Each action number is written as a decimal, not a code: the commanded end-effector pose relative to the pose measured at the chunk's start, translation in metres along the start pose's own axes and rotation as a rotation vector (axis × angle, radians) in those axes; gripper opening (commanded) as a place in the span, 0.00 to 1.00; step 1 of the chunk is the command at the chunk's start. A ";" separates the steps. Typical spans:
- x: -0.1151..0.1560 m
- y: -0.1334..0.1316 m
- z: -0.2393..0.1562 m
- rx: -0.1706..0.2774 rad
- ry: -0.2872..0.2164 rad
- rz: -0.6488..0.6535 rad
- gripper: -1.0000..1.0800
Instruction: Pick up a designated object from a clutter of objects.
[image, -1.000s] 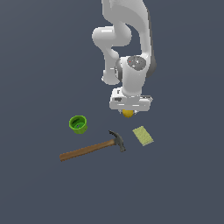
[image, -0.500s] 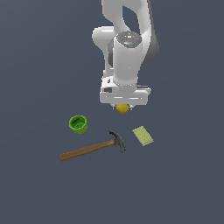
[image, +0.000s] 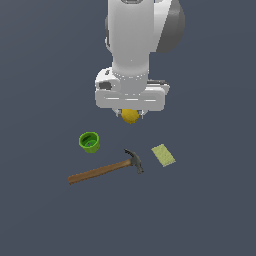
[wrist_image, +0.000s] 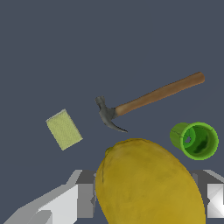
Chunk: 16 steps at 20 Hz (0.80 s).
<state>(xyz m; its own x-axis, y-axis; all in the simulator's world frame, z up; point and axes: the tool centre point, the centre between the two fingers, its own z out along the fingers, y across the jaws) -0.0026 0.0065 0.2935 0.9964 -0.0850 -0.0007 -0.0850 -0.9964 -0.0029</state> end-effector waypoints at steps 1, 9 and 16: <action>0.011 0.009 -0.021 0.000 0.000 0.000 0.00; 0.040 0.031 -0.074 -0.002 0.000 0.000 0.00; 0.055 0.041 -0.099 -0.003 0.000 0.000 0.00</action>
<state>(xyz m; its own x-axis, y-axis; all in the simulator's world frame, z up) 0.0461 -0.0371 0.3872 0.9963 -0.0859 -0.0005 -0.0859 -0.9963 -0.0003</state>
